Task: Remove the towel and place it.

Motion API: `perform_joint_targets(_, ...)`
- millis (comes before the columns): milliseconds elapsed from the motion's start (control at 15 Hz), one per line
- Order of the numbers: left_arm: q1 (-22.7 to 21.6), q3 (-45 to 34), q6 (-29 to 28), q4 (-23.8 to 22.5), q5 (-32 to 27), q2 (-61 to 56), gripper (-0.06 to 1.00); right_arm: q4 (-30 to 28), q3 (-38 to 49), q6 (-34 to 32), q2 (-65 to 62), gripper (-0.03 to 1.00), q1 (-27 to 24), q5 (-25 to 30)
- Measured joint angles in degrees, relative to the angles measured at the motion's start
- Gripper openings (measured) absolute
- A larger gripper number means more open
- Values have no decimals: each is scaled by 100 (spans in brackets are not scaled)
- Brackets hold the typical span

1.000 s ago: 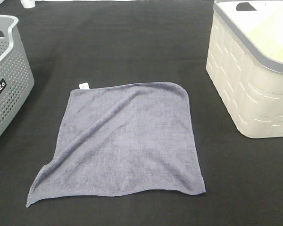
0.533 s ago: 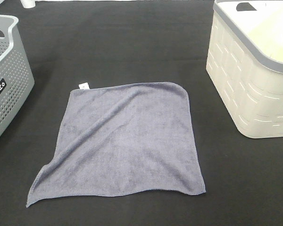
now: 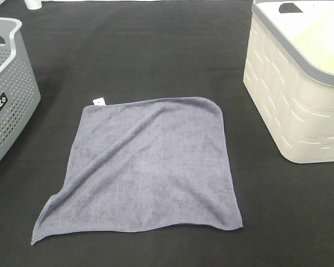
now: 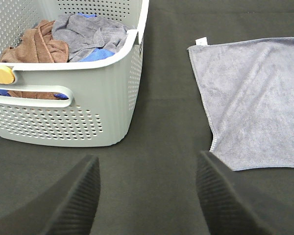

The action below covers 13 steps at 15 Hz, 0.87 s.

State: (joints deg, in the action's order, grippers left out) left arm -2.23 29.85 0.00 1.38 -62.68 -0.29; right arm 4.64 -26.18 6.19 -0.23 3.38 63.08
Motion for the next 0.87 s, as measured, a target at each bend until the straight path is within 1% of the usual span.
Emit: perform_joint_targets(867, 0, 0, 0, 0, 0, 0, 55, 74, 0, 0, 0, 69, -46, 0)
